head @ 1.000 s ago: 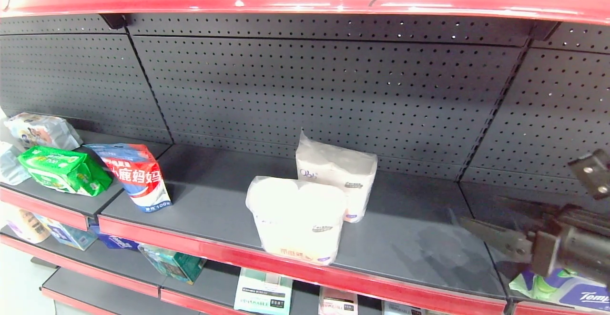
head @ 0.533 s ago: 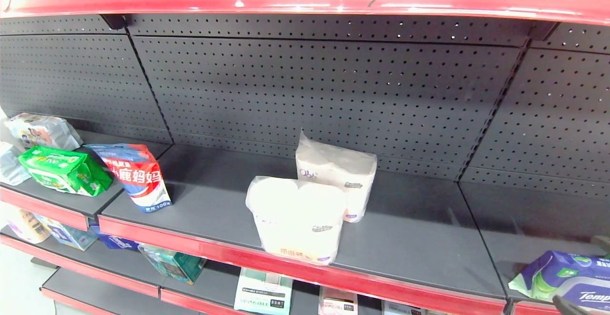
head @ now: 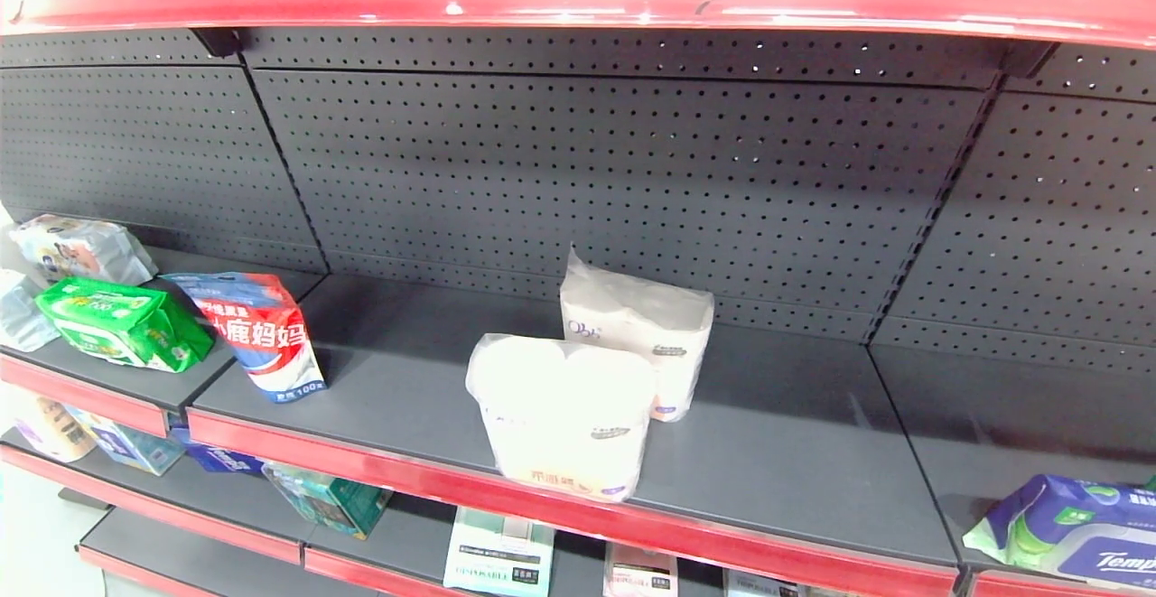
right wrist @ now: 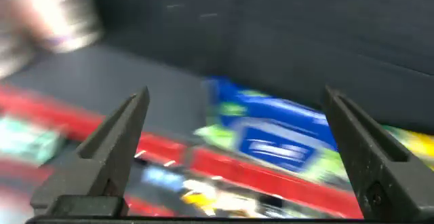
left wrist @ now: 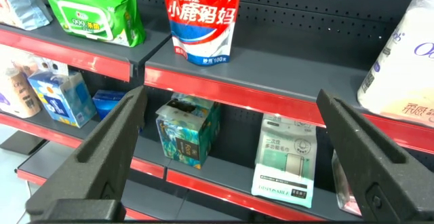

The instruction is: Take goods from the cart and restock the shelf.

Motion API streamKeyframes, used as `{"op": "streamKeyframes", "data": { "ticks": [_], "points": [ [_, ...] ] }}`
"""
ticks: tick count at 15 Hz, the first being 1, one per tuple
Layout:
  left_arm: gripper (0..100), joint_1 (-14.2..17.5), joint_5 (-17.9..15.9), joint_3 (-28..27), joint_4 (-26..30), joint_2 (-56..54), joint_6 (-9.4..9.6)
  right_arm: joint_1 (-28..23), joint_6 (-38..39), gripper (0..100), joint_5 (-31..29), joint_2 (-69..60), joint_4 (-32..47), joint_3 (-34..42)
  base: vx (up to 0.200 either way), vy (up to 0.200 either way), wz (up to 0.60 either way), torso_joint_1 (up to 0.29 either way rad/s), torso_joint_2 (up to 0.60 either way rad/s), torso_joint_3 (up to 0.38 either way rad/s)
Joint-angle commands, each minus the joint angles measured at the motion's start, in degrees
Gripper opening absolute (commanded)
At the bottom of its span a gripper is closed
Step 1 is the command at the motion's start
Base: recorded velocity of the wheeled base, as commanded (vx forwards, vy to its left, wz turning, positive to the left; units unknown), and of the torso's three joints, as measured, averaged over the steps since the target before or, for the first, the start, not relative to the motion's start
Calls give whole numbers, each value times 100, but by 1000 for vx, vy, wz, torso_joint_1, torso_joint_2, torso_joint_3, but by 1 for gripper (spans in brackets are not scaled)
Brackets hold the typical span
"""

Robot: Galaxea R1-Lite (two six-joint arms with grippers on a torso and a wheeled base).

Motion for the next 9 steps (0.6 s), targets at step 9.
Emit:
{"op": "streamKeyframes", "data": {
  "ticks": [9],
  "points": [
    [100,2,1,0,-1,-3,16,-1689,30,100,2431,-955,-49,875,0,0,0,0,0,0]
  ]
}}
